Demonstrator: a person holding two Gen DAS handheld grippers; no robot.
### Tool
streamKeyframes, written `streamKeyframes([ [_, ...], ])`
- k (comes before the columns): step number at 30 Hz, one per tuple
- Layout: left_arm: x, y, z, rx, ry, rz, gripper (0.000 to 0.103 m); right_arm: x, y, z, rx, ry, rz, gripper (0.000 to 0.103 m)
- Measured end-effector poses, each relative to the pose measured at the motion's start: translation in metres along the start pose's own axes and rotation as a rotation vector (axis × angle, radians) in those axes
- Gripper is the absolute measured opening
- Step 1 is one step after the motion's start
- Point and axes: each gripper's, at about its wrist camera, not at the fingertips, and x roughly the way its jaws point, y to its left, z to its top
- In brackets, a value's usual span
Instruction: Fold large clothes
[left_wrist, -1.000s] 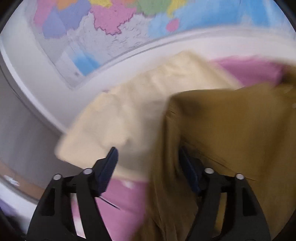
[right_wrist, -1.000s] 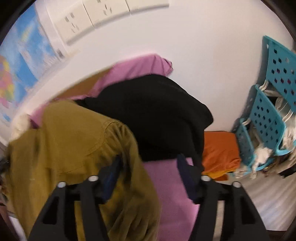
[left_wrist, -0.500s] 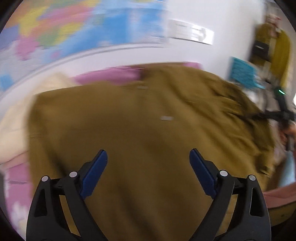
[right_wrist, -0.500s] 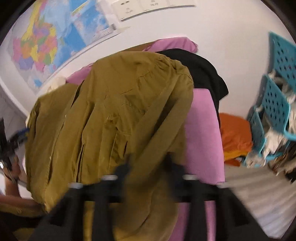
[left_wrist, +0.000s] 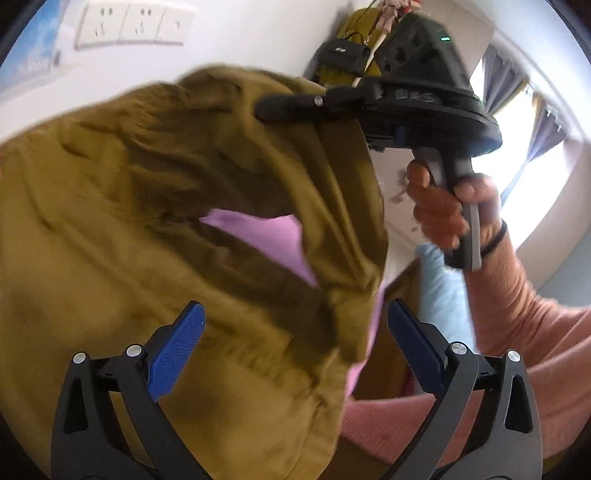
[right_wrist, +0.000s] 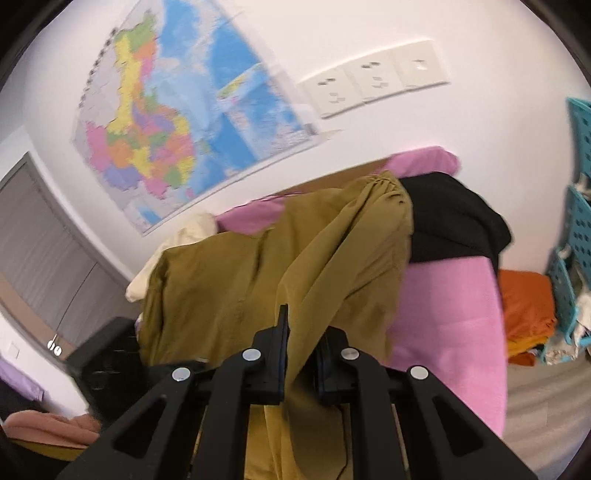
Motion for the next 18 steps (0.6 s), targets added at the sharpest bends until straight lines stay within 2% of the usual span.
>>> streamKeyframes([
  [3, 0.007, 0.011, 0.004, -0.075, -0.026, -0.06, 0.097, 0.009, 0.022, 0.008, -0.038, 0.011, 0.037, 0.011],
  [4, 0.009, 0.015, 0.005, -0.091, -0.035, -0.086, 0.093, 0.013, 0.029, 0.01, -0.049, 0.017, 0.051, 0.011],
  [5, 0.006, 0.017, 0.003, -0.097, -0.053, -0.102, 0.066, 0.018, 0.036, 0.012, -0.058, 0.021, 0.055, 0.011],
  [7, 0.002, 0.018, -0.002, -0.09, -0.059, -0.149, 0.025, 0.026, 0.044, 0.015, -0.071, 0.036, 0.066, 0.012],
  [11, -0.033, 0.014, -0.014, -0.051, -0.129, -0.082, 0.01, 0.041, 0.058, 0.021, -0.071, 0.05, 0.105, 0.013],
  [14, -0.067, 0.017, -0.018, -0.056, -0.172, -0.002, 0.008, 0.048, 0.069, 0.028, -0.082, 0.048, 0.135, 0.017],
  [15, -0.081, 0.02, -0.019, -0.062, -0.186, 0.031, 0.008, 0.053, 0.076, 0.032, -0.09, 0.05, 0.134, 0.023],
  [16, -0.097, 0.024, -0.021, -0.069, -0.2, 0.071, 0.008, 0.056, 0.08, 0.034, -0.091, 0.062, 0.15, 0.033],
  [18, -0.131, 0.036, -0.026, -0.093, -0.226, 0.142, 0.008, 0.068, 0.091, 0.039, -0.114, 0.09, 0.177, 0.043],
])
